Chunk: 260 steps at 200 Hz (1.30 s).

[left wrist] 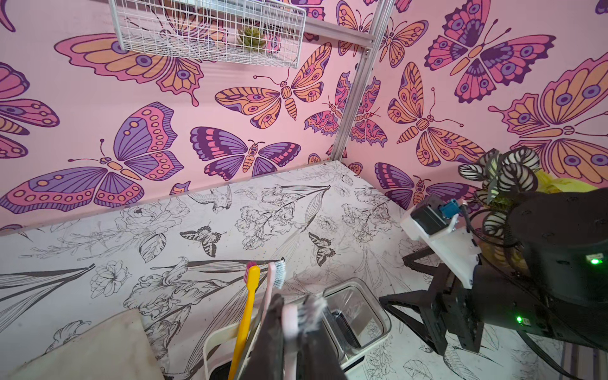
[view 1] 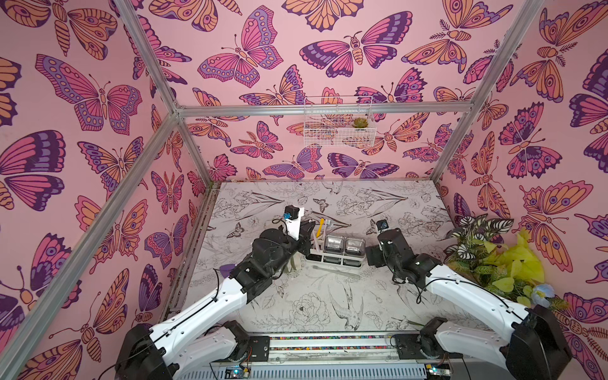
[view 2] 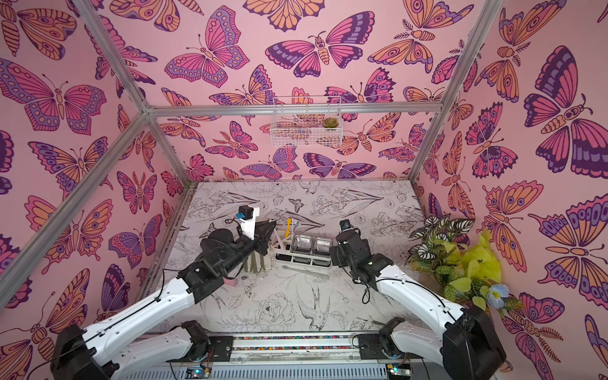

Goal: Place the toothbrush into the toothbrush holder
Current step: Move the toothbrush holder to the center of the board, then place the toothbrush in the toothbrush holder.

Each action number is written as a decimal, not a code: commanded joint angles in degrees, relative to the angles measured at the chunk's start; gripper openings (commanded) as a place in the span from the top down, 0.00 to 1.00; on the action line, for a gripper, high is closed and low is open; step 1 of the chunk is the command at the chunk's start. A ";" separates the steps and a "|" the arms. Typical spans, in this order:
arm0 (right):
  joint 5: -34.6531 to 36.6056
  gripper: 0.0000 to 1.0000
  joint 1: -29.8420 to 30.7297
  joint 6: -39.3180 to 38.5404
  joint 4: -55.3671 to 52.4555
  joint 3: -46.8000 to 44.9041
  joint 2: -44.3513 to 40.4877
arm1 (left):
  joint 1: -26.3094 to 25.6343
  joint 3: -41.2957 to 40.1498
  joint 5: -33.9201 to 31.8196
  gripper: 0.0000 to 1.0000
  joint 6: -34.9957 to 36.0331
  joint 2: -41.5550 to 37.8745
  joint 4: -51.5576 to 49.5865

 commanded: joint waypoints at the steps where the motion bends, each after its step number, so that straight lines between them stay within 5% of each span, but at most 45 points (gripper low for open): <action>1: -0.54 0.09 -0.54 0.41 3.23 -1.84 0.26 | 0.34 1.12 -0.97 1.00 2.06 0.66 1.88; 154: -3.37 0.08 -1.76 1.86 5.12 -4.69 1.00 | 0.37 6.99 -6.15 1.00 10.28 6.32 3.09; 260: -4.25 0.09 -2.41 2.08 6.34 -4.60 2.88 | 0.34 6.63 -6.93 1.00 9.02 9.55 2.76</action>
